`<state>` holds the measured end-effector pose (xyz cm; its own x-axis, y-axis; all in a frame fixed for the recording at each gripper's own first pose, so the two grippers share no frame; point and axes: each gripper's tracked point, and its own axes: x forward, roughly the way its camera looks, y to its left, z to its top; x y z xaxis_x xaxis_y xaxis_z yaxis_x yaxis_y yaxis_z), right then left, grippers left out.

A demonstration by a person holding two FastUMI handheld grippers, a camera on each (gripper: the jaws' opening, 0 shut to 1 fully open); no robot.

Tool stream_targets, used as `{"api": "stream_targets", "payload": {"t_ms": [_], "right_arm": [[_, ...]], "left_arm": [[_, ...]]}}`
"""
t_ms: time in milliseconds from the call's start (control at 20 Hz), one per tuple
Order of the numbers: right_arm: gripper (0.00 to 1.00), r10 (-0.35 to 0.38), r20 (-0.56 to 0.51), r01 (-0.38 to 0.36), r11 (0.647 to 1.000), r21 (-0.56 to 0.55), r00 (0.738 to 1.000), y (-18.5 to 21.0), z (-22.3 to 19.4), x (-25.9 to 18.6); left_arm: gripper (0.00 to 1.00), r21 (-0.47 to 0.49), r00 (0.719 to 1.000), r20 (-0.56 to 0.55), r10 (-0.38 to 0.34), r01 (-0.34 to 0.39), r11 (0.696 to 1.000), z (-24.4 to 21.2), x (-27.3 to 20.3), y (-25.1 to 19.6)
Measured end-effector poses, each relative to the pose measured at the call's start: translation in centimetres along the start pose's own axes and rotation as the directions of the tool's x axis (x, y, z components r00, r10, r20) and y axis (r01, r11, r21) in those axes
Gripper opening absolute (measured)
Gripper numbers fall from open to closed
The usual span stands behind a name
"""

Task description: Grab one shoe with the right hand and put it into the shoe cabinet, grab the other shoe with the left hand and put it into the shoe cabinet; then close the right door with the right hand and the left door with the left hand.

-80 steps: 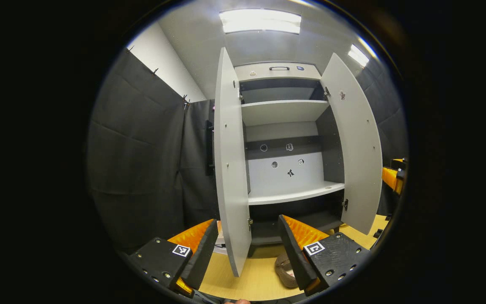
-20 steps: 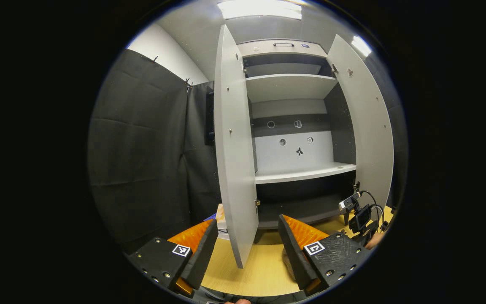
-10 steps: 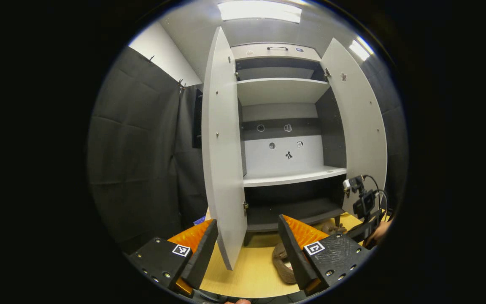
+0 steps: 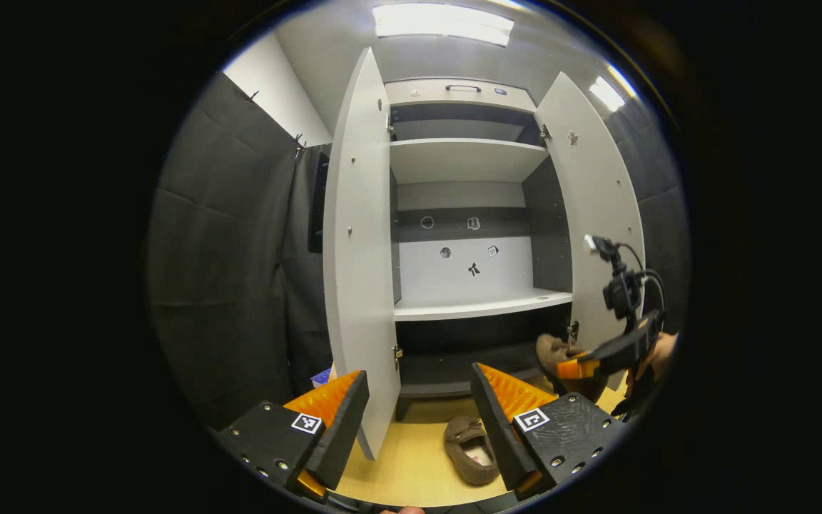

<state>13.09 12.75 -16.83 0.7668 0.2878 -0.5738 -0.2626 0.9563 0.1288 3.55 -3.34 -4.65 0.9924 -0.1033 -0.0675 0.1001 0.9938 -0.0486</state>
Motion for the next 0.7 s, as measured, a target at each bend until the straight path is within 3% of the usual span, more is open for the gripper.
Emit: {"api": "stream_targets", "payload": {"t_ms": [400,700], "right_arm": [[0.02,-0.009,0.142,0.013,0.999,-0.033,0.990,-0.9,8.9,-1.4],[0.02,-0.003,0.207,0.015,0.998,-0.058,0.978,-1.0,13.9,0.0]], "left_arm": [[0.78,-0.008,1.000,0.012,-0.023,0.023,1.000,0.1,0.8,-0.8],[0.78,-0.020,1.000,0.001,-0.020,0.020,1.000,-0.6,1.6,-0.8]]}}
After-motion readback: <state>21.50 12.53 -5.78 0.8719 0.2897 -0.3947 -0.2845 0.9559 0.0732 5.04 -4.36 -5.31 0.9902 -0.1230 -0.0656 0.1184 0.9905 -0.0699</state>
